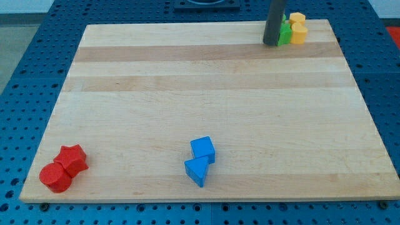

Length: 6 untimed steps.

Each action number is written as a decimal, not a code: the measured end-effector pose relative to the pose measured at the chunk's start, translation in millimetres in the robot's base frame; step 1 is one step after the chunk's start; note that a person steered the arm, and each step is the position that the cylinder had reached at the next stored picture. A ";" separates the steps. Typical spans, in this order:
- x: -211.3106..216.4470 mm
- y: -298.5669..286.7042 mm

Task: Separate the blue triangle and the blue cube

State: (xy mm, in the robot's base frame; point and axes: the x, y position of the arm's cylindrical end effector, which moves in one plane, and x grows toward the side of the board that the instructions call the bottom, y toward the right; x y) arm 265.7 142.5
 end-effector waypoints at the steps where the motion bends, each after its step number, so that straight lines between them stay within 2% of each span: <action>1: 25.4 -2.2; 3: 169.6 -2.0; 6: 307.9 -19.5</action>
State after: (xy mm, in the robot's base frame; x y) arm 573.6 123.0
